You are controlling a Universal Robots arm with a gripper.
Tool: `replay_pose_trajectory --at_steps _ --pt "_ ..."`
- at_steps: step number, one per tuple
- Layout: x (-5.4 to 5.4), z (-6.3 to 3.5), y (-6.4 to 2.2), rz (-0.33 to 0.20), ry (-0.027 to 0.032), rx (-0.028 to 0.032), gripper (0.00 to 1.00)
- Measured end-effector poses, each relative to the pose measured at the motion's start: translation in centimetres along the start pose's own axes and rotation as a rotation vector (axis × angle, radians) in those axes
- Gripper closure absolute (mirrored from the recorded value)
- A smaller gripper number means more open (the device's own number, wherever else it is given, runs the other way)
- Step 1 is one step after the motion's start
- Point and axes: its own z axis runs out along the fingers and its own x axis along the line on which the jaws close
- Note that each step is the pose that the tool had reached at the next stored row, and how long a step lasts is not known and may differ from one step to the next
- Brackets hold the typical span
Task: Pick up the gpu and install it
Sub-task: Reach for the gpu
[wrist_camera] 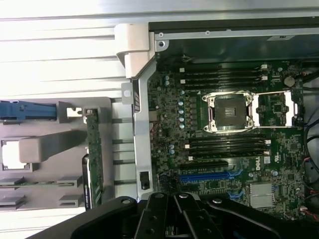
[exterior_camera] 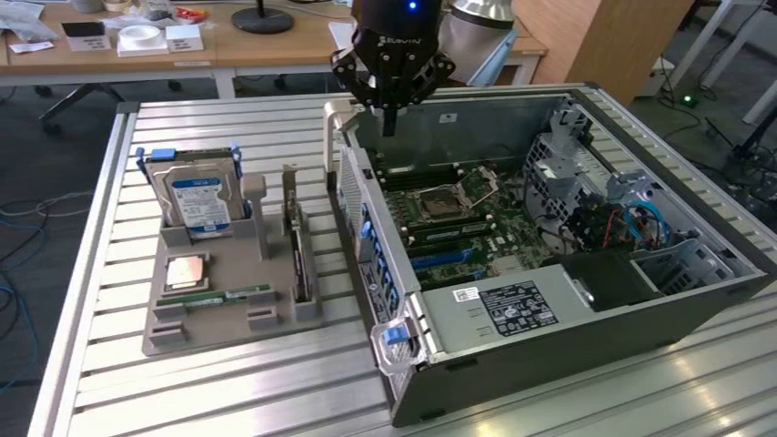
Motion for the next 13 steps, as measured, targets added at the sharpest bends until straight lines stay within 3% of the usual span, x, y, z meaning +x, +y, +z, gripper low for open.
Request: replay_pose_trajectory --at_steps 13 --pt "2.0 -0.04 -0.15 0.000 0.0000 0.0000 0.89"
